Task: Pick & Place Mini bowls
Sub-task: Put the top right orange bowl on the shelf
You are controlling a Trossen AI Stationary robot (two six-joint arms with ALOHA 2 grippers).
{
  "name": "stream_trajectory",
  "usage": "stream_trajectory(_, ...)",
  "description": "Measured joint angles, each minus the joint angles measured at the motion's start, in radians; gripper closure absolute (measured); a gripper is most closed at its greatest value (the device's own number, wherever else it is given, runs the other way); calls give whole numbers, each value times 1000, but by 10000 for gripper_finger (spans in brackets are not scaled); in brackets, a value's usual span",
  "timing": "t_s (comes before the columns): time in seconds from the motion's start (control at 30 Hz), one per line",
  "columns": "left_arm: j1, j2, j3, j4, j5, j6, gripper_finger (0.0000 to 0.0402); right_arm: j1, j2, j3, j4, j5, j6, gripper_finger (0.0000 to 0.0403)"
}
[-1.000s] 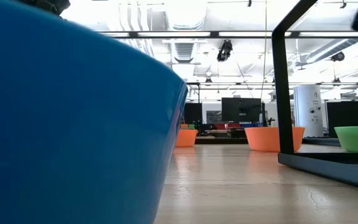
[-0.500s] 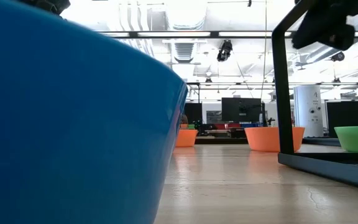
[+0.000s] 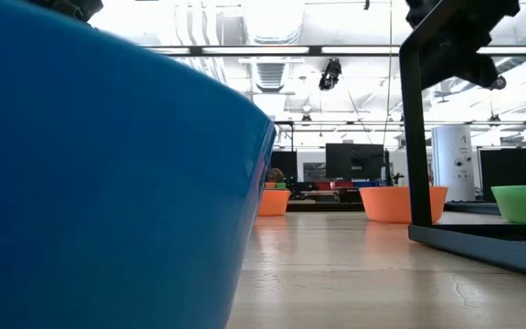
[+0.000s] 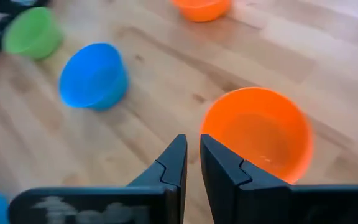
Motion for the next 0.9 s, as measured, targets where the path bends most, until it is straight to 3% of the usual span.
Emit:
stream_trajectory(0.27,0,0,0,0,0,0,402,-113,1,0,-129,-8,35,360)
stream_trajectory(0.9,0,0,0,0,29,-2,402,-213,1,-121,-123,-50,83,360)
